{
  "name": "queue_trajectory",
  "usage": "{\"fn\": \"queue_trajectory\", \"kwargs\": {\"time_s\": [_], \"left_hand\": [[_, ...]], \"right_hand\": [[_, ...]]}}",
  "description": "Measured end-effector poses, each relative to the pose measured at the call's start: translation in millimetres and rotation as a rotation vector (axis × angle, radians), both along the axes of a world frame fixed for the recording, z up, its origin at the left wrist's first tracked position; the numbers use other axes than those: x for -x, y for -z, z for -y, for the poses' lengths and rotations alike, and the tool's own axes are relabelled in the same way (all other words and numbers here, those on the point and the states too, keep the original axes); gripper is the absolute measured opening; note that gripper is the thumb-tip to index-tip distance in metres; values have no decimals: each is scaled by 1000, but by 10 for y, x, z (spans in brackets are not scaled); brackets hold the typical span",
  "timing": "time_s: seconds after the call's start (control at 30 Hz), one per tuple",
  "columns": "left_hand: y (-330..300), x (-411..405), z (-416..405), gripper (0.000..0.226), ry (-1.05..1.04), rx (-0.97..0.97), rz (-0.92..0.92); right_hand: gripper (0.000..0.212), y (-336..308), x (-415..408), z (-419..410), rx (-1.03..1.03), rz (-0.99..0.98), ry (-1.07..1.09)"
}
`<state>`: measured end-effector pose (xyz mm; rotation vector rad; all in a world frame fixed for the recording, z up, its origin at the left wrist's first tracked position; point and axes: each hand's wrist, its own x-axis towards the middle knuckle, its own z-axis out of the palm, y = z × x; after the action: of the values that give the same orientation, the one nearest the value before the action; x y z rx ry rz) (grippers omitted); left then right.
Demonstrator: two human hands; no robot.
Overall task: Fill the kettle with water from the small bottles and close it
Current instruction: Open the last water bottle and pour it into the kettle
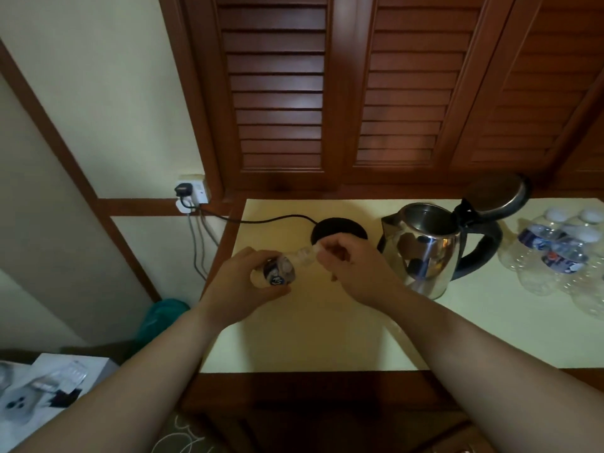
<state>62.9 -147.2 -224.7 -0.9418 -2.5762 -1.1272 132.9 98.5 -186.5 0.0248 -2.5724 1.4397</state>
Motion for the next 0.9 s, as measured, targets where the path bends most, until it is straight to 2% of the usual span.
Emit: {"fn": "queue_trajectory", "kwargs": {"time_s": [0.17,0.47,0.63,0.8,0.9], "left_hand": [[-99,19,-20,64,71,46,-21],[-234,34,-70,69,146,109,-3],[-238,-25,-154,75,122,137,-67],[-233,-71,-205,72,94,134,-142],[-269,-71,-206,71,109,173,-172]], "right_hand": [[37,-8,-20,-16,-60,-14,-53],[30,-73,-153,-163,-93,4,-119],[25,-69,-158,-161,-136,104,-83],[37,-72,-140,-128,-92,143,-25],[46,-82,-133,-99,-163,164,-18]]}}
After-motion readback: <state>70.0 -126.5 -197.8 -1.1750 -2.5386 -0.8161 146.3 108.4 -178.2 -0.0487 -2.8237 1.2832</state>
